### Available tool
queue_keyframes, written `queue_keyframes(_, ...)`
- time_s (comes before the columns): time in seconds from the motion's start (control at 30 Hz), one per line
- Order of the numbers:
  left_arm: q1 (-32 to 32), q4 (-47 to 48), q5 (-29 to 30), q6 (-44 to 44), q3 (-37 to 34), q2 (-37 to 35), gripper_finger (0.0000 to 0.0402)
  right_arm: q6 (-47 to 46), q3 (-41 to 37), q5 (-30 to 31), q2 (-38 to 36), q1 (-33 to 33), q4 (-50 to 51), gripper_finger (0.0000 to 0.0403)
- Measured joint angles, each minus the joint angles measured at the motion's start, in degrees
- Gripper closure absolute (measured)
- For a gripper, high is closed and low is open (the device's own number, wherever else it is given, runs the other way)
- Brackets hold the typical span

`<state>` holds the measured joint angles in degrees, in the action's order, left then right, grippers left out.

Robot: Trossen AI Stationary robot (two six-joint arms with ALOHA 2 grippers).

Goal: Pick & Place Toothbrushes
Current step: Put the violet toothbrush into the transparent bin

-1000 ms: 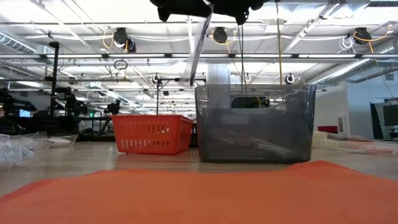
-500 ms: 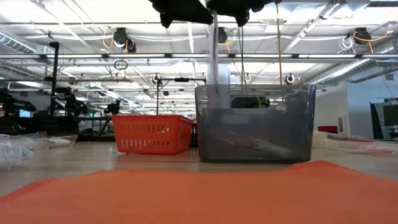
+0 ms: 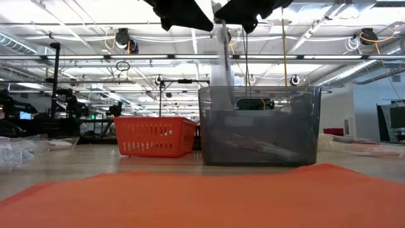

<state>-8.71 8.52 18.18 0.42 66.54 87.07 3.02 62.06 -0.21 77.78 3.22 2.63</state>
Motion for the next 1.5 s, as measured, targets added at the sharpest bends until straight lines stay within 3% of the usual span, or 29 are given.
queue_keyframes(0.3,0.00,2.87,4.85,1.05,0.00,-0.02,0.0388,-4.75,0.02,-4.61,-0.56,0.01,4.44,0.0363)
queue_keyframes(0.43,-0.02,4.65,6.06,1.42,0.00,-0.02,0.0359,-7.44,0.02,-4.80,-0.59,-0.01,7.41,0.0363)
queue_keyframes(0.63,-0.02,8.43,9.31,1.39,0.00,-0.04,0.0302,-12.25,-0.01,-10.62,-0.59,0.00,7.66,0.0363)
queue_keyframes(0.83,0.00,11.07,9.50,0.99,0.00,-0.04,0.0269,-17.60,-4.51,-11.82,-0.66,0.02,3.88,0.0363)
queue_keyframes(1.13,0.00,11.42,9.48,0.81,0.00,-0.07,0.0265,-24.21,-12.41,-14.99,-0.66,-0.23,-5.15,0.0363)
queue_keyframes(1.33,0.00,11.40,9.48,0.77,0.00,-0.07,0.0265,-24.95,-14.53,-14.99,-0.66,-0.71,-5.28,0.0362)
queue_keyframes(1.5,0.00,11.40,9.46,0.55,0.00,-0.09,0.0265,-24.93,-16.56,-14.89,-0.66,-1.12,-6.62,0.0319)
